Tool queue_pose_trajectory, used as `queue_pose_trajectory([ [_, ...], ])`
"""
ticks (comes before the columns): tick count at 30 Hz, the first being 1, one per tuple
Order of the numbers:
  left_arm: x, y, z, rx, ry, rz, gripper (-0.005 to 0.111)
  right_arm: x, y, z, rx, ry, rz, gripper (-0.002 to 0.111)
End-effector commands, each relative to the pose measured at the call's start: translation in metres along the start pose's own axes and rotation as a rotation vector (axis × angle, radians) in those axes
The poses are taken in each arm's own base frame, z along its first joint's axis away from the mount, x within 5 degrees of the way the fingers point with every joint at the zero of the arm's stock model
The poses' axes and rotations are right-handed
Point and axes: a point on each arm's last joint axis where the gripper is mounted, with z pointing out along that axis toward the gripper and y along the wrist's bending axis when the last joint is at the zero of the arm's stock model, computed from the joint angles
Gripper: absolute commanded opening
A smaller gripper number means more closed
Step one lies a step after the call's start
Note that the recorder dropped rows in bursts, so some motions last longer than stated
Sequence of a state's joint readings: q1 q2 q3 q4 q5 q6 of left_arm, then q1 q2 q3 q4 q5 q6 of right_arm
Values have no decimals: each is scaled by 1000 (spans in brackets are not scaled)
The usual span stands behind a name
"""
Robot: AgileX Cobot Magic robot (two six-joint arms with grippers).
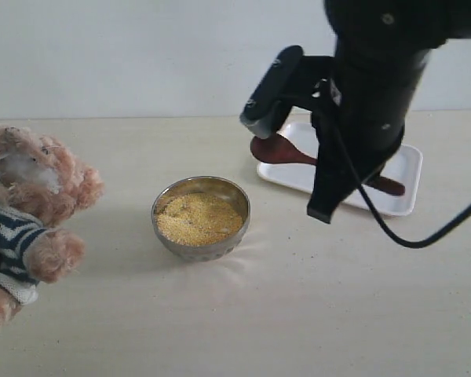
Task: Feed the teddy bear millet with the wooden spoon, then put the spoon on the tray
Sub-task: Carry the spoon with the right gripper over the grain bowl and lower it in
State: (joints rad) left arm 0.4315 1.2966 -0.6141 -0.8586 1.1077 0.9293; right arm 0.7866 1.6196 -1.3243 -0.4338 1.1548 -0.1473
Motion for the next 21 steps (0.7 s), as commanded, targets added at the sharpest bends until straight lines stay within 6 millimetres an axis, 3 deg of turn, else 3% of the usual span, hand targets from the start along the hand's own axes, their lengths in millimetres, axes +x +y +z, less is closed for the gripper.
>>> queue_pose_trajectory([
  [1, -1, -4, -2, 12, -23, 5, 7, -40, 8, -7, 206, 18, -155, 3],
  [5, -1, -3, -2, 10, -24, 5, 7, -62, 27, 3, 251, 25, -244, 3],
  [9, -1, -3, -2, 8, -26, 5, 7, -78, 51, 30, 295, 81, -358, 3],
  [13, -1, -3, -2, 8, -26, 5, 7, -84, 61, 58, 313, 145, -419, 3],
  [21, -1, -3, -2, 8, -26, 5, 7, -91, 71, 81, 373, 192, -505, 3],
])
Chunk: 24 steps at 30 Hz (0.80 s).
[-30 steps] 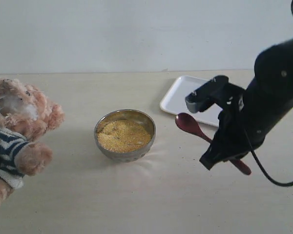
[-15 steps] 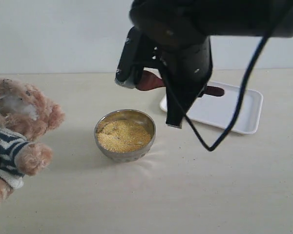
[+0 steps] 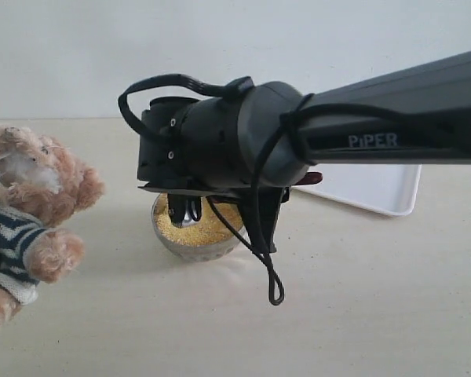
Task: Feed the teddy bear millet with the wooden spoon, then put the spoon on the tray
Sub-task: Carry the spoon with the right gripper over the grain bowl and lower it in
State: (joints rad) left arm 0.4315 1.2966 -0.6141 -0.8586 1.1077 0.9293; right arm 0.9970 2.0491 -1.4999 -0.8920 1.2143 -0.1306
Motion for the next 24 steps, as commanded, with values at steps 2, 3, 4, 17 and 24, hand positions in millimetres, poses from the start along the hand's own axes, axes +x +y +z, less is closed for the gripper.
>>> queue_pose_trajectory([
  [2, -1, -3, -2, 8, -26, 5, 7, -9, 6, 2, 32, 13, -45, 3],
  [3, -1, -3, -2, 8, -26, 5, 7, -13, 11, 4, 30, 17, -57, 3],
  [4, -1, -3, -2, 6, -27, 5, 7, -16, 15, 6, 27, 20, -70, 3],
  [17, -2, -2, -2, -3, -34, 5, 7, -19, 28, 7, -95, 14, 14, 3],
  [24, -2, -2, -2, -3, -34, 5, 7, -18, 30, 9, -127, 17, 58, 3],
])
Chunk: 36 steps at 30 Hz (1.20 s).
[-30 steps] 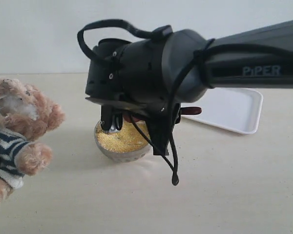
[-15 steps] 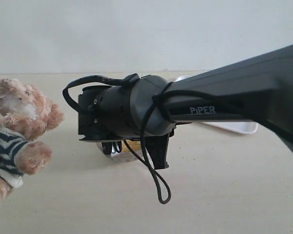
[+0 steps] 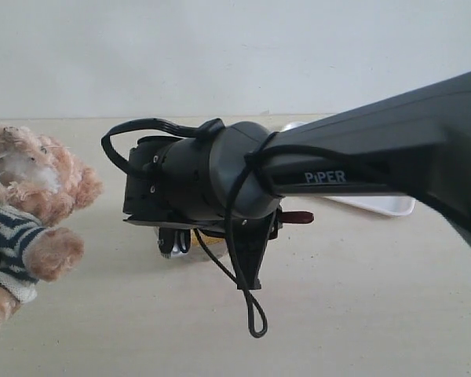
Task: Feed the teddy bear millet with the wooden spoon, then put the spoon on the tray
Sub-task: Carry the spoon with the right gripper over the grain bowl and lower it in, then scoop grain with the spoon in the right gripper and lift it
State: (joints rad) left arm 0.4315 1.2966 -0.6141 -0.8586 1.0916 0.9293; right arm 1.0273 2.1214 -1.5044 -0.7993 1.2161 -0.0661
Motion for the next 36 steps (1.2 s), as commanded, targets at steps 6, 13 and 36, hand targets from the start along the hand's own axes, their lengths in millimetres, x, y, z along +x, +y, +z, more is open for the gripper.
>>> queue_pose_trajectory([
  [6, -1, -3, -2, 9, -25, 4, 7, 11, -8, -4, -96, -13, 112, 3],
  [13, -1, -3, -2, 9, -25, 4, 7, 21, -15, 1, -195, -10, 197, 3],
  [36, -1, -3, -2, 9, -25, 4, 7, 19, -58, -20, -365, -170, 392, 3],
])
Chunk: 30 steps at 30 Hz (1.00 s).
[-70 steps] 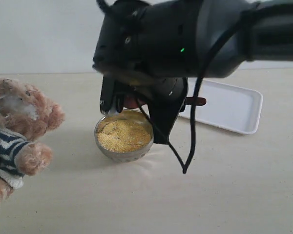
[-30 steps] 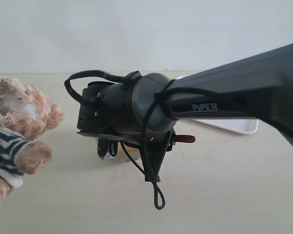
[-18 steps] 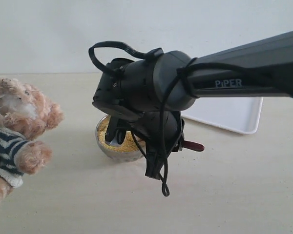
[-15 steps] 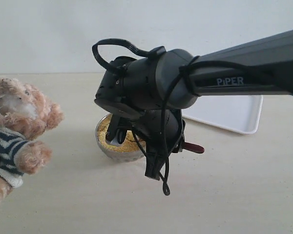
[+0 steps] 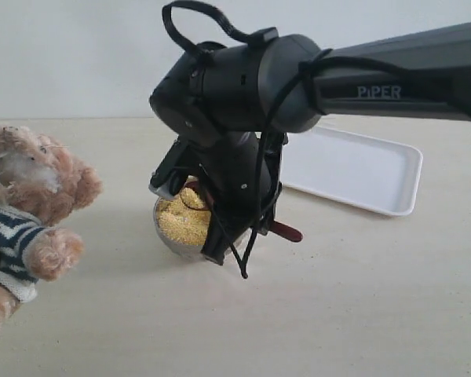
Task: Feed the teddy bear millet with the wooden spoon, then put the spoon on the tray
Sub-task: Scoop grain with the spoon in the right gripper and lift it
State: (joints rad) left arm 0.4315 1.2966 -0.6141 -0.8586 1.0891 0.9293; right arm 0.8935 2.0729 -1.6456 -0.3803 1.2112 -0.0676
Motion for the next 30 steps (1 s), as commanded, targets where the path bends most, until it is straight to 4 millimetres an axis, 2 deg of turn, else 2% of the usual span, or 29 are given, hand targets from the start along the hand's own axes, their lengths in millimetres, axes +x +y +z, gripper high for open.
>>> queue_pose_trajectory([
  [1, -1, -4, -2, 12, -23, 4, 7, -3, -16, -19, -20, -63, 38, 3],
  [4, -1, -4, -2, 12, -23, 4, 7, -5, -20, -25, -75, -96, 63, 3],
  [13, -1, -4, -2, 12, -23, 4, 7, 0, -32, -16, -224, -95, 176, 3],
  [23, -1, -4, -2, 12, -23, 4, 7, 0, -32, -16, -256, -100, 181, 3],
  [30, -1, -4, -2, 12, -23, 4, 7, 3, -32, -31, -242, -138, 153, 3],
])
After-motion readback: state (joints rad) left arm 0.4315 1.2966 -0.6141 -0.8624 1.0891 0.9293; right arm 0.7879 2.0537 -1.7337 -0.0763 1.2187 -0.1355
